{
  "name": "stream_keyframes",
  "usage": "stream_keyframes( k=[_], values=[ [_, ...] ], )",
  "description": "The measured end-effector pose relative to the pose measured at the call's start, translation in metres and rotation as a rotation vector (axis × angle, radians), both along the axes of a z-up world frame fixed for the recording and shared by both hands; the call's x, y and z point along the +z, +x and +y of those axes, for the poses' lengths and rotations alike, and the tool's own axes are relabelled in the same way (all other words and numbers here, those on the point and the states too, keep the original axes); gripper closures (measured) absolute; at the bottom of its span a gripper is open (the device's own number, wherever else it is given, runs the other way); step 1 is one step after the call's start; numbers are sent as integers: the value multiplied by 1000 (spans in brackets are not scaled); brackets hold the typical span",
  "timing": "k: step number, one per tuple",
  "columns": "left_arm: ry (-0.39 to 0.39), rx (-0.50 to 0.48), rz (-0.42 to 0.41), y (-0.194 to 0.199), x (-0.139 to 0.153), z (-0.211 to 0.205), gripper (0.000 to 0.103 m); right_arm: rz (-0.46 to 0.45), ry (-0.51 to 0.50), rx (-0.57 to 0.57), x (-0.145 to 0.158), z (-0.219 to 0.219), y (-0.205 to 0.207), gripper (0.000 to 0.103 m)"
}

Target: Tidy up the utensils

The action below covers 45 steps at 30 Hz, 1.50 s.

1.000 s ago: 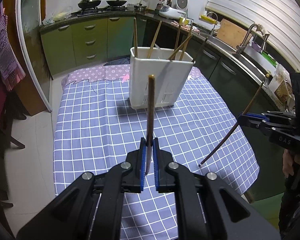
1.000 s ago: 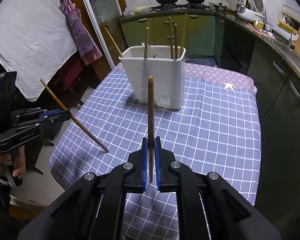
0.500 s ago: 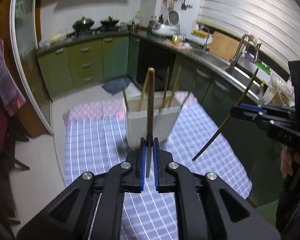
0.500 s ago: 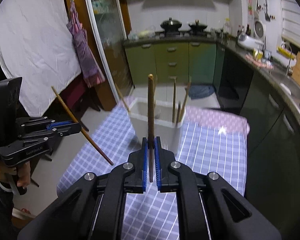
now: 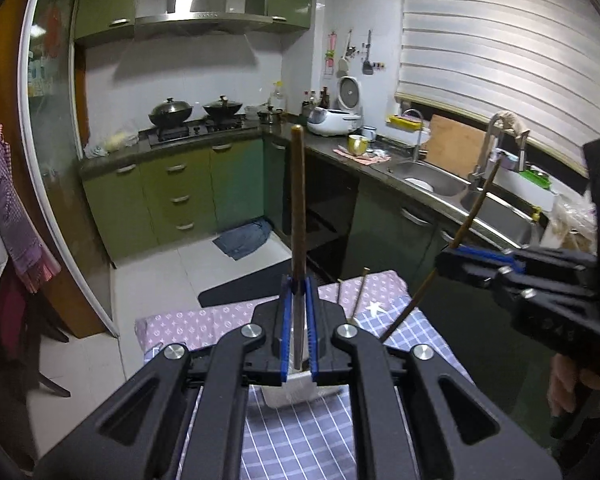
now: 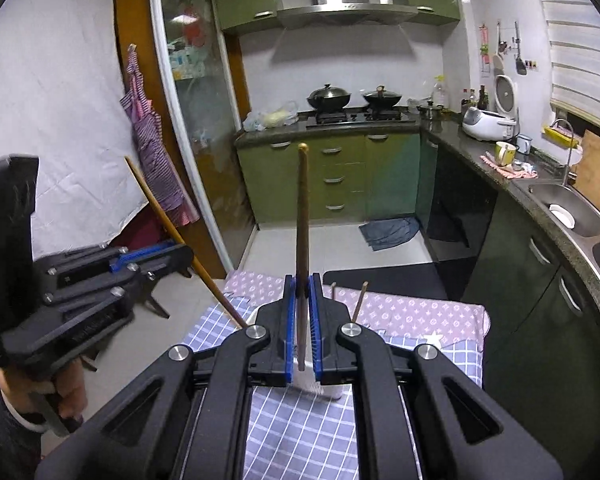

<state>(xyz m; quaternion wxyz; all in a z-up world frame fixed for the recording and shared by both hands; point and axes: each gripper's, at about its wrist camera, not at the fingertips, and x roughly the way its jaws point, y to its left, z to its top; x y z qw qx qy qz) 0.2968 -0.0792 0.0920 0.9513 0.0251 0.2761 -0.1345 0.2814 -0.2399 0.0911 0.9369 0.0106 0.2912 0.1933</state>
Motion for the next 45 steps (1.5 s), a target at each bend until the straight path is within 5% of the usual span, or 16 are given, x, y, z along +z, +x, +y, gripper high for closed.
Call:
stream_keyframes(
  k=[9, 18, 21, 24, 27, 29, 31, 37, 45],
  values=[
    [24, 25, 39, 34, -45, -3, 96, 13, 0, -41, -21, 0, 49, 96],
    [29, 19, 187, 49, -101, 2, 95, 68, -11, -35, -50, 9, 69, 95],
    [15, 19, 180, 46, -101, 4, 84, 65, -14, -37, -51, 9, 68, 95],
    [-19, 18, 143, 34, -89, 10, 57, 61, -19, -44, -51, 10, 66, 95],
    [-21, 19, 76, 9, -74, 12, 51, 68, -24, -46, -56, 11, 66, 95],
    [-31, 24, 29, -12, -66, 15, 26, 76, -32, -46, -61, 15, 64, 95],
    [-36, 54, -32, -39, -63, 22, 17, 81, -36, -47, -66, 17, 65, 95],
    [-45, 136, -158, -117, -80, 34, 8, 103, -40, -41, -80, 19, 67, 95],
    [-113, 168, -76, -149, -118, 44, 7, 120, -54, -35, -91, 25, 60, 95]
  ],
)
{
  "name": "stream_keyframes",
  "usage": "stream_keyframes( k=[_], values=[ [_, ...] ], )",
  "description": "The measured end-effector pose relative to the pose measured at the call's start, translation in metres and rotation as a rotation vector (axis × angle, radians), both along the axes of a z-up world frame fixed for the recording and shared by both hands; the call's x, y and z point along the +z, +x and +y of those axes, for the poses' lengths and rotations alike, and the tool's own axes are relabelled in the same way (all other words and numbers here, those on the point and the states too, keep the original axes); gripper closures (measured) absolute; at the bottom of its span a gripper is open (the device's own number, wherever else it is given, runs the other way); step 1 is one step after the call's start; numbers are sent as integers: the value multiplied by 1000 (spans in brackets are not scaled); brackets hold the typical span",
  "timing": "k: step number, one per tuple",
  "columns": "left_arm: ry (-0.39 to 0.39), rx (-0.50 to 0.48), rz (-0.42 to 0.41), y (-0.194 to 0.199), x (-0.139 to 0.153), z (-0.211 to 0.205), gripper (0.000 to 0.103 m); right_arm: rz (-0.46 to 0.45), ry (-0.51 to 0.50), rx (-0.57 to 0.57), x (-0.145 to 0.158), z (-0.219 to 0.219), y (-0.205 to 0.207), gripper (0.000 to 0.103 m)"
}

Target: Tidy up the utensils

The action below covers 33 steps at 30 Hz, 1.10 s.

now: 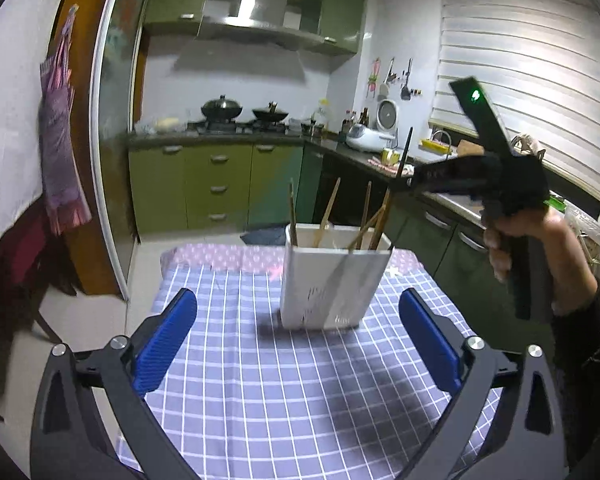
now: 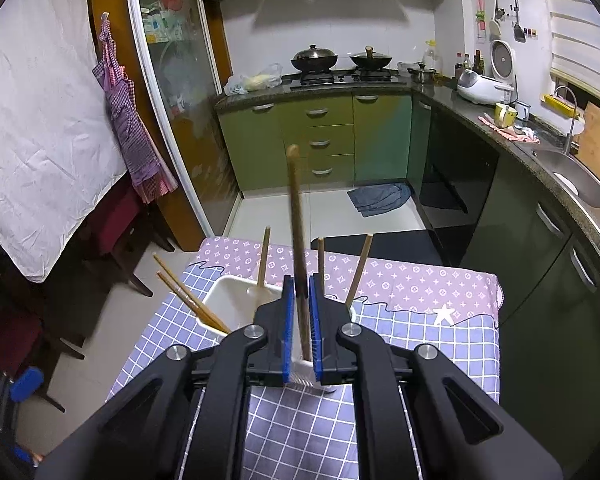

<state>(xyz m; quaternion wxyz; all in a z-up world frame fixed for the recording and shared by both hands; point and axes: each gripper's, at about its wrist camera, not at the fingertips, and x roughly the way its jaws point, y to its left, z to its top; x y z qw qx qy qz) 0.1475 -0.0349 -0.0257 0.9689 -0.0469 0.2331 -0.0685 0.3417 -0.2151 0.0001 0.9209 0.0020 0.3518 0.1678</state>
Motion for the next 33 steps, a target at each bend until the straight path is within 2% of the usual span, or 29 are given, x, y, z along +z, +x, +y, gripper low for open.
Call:
stream_keyframes(
  k=[5, 11, 14, 16, 17, 19, 21, 27, 33],
  values=[
    [7, 20, 24, -2, -11, 1, 7, -17, 3, 6, 6, -2, -15, 95],
    [18, 25, -4, -14, -9, 3, 7, -111, 48, 8, 24, -21, -79, 81],
    [32, 20, -2, -22, -14, 3, 7, -154, 72, -13, 14, -38, -126, 58],
    [35, 10, 10, -26, -18, 2, 6, -177, 71, -32, -1, -47, -158, 38],
    [40, 8, 19, -29, -22, 0, 7, -187, 71, -49, -13, -52, -176, 33],
    [49, 8, 17, -36, -28, -4, 6, -198, 75, -82, -33, -60, -206, 17],
    [46, 9, 11, -42, -32, -7, 6, -216, 87, -99, -47, -65, -230, 7],
    [54, -5, -2, -67, -30, -19, 6, -264, 57, -138, -68, -70, -287, 5],
    [73, 17, -32, -100, -21, -19, 6, -281, 51, -174, -66, -77, -327, 5]
  ],
)
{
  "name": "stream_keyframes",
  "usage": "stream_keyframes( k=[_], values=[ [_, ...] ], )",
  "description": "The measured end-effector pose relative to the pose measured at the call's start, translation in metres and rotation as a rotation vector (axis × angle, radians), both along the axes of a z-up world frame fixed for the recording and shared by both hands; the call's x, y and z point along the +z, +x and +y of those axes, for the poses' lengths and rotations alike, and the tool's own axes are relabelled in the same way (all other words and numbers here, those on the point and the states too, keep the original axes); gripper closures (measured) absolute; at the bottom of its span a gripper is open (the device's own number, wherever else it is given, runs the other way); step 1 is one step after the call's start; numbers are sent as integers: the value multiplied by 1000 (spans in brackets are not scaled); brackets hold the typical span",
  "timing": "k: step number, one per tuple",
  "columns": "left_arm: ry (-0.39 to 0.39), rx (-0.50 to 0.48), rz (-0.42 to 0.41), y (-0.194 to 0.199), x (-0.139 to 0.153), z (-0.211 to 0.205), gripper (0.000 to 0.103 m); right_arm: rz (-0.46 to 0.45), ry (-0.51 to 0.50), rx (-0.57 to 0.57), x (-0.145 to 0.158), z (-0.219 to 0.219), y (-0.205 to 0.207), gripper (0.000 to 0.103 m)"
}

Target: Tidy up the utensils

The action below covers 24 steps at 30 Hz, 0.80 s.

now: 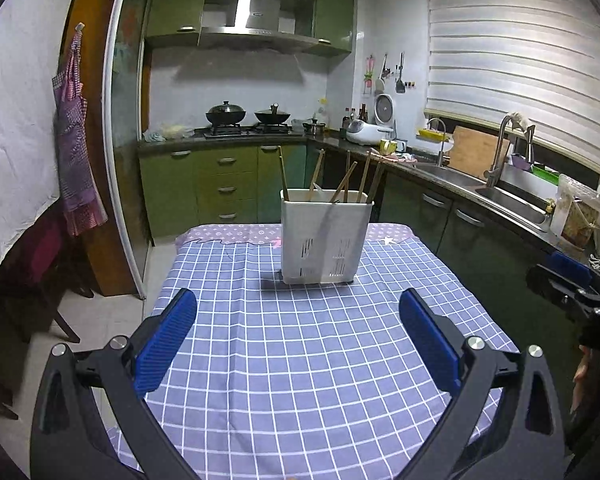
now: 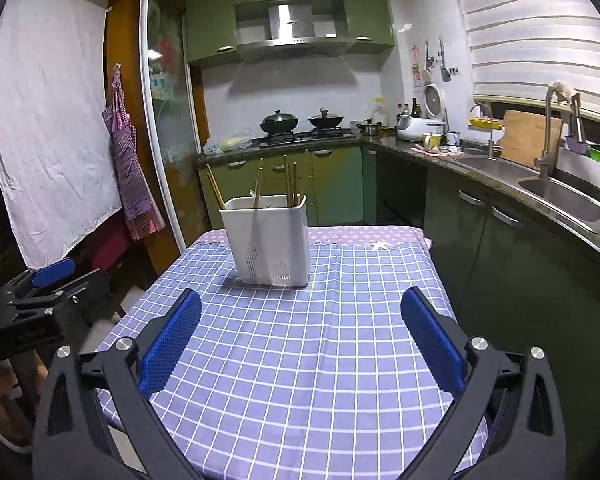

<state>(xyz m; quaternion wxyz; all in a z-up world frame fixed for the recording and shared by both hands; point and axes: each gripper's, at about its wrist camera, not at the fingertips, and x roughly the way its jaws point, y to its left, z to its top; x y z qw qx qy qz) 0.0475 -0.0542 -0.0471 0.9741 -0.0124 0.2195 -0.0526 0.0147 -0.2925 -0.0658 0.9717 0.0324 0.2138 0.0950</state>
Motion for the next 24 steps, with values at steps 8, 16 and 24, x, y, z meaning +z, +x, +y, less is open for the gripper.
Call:
stream_keyframes(
  k=[8, 16, 24],
  values=[
    [-23, 32, -28, -30, 14, 13, 6, -35, -23, -18, 7, 2, -40, 5],
    [5, 47, -29, -41, 17, 11, 6, -86, -37, -49, 21, 5, -56, 4],
    [-10, 52, -40, -50, 21, 16, 6, -82, -53, -37, 21, 9, -61, 4]
  ],
)
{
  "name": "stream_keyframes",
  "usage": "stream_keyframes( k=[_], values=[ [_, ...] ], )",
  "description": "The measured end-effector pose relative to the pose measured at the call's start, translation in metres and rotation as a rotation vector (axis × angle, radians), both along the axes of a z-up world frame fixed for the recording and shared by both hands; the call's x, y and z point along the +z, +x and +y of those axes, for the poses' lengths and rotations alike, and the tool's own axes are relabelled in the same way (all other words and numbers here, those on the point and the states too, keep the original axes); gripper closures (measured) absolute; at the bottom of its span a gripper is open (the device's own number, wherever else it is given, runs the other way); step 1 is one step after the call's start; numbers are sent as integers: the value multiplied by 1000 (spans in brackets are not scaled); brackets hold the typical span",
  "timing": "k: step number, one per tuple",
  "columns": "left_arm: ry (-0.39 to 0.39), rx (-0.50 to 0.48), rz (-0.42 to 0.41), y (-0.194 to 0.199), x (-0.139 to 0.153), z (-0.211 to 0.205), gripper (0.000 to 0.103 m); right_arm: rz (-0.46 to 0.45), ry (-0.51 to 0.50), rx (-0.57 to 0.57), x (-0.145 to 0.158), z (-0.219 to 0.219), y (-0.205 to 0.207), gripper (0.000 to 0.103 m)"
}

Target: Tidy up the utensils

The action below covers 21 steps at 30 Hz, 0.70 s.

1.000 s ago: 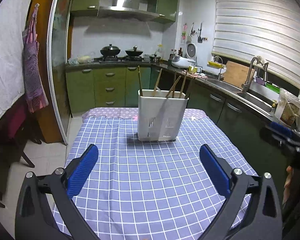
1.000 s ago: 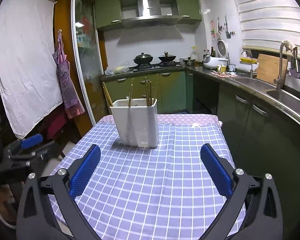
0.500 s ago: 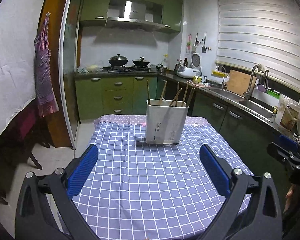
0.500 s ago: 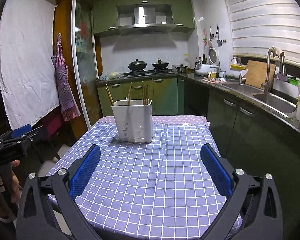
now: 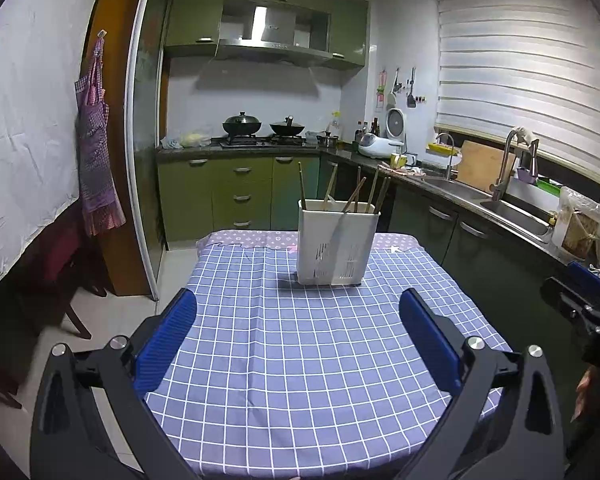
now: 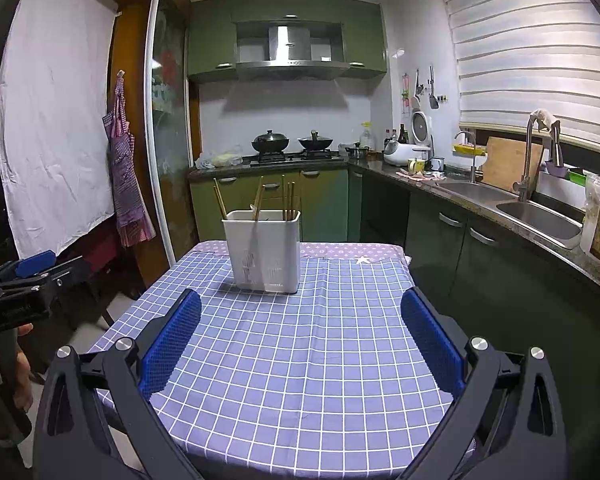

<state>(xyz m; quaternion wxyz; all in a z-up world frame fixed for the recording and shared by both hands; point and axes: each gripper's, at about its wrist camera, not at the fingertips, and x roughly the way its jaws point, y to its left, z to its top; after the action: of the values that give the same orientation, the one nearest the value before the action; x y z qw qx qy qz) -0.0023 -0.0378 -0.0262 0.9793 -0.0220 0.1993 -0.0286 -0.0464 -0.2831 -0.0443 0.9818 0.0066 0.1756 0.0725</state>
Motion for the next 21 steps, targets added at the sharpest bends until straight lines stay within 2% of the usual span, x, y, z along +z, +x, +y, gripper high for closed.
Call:
stream_keyframes(
  k=[21],
  values=[
    [-24, 19, 12, -3, -5, 11, 6, 5, -9, 35, 3, 9, 4, 4]
  ],
)
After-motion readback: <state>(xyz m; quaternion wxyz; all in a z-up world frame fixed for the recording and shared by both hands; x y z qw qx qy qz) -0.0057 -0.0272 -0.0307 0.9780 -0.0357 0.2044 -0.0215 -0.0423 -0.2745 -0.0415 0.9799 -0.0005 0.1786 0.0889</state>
